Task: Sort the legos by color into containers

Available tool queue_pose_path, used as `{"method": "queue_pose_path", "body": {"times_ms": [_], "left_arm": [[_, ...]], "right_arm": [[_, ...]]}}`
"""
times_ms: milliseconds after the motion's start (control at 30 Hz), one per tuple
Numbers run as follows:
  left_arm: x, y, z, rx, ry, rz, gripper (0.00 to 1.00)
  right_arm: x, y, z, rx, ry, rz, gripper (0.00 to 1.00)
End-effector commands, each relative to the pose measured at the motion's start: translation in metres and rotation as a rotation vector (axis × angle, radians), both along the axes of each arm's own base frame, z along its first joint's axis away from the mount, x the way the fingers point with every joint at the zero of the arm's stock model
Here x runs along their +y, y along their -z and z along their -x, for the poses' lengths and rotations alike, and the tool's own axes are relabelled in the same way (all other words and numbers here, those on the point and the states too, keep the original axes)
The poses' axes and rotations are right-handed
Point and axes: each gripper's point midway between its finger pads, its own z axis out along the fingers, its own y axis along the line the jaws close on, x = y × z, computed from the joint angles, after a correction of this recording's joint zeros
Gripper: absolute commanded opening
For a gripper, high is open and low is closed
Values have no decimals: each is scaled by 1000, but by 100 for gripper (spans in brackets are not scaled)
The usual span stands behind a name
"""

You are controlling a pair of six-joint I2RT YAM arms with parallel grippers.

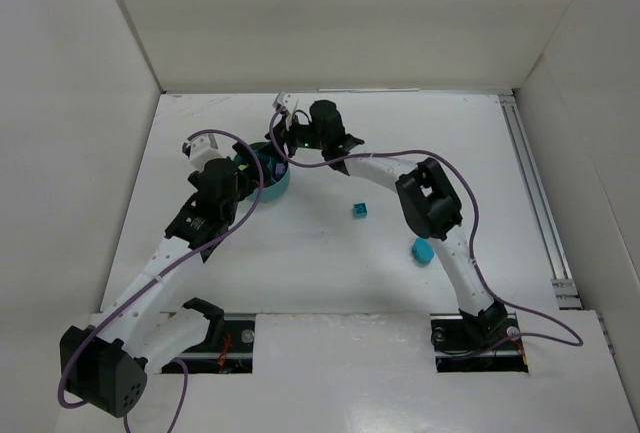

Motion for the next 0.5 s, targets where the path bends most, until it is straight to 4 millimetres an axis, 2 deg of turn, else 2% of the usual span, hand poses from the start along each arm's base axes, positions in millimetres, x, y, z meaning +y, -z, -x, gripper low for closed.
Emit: {"method": "queue_pose_path", "body": {"times_ms": [0, 33, 167, 200, 267, 300, 333, 400, 433, 467], "left_arm": [[-2, -3, -3, -20, 12, 4, 100], [-2, -3, -3, -20, 12, 4, 100], [-3, -2, -2, -18, 26, 0, 100], [-5, -2, -2, -17, 37, 4, 100], [-8, -6, -2, -23, 53, 1, 100], [-10, -6, -2, -21, 67, 6, 100], [-12, -6, -1, -19, 84, 0, 100], [-19, -7, 0, -23, 127, 6, 100], [-22, -9, 0, -30, 140, 14, 100], [-27, -9, 1, -26, 167, 25, 100]], "right_arm": [[4, -51, 12, -69, -39, -75, 57], [4, -46, 13, -61, -39, -69, 57], [0, -71, 17, -106, -40, -92, 58], [-2, -83, 20, -127, -40, -100, 59], [-7, -91, 24, -140, -41, -100, 61], [-16, -86, 21, -126, -20, -88, 62], [-22, -102, 24, -155, -6, -96, 67], [-43, -106, 14, -165, 63, -81, 71], [-53, -107, 22, -166, 81, -68, 78], [-67, -104, 18, -159, 116, -48, 82]]}}
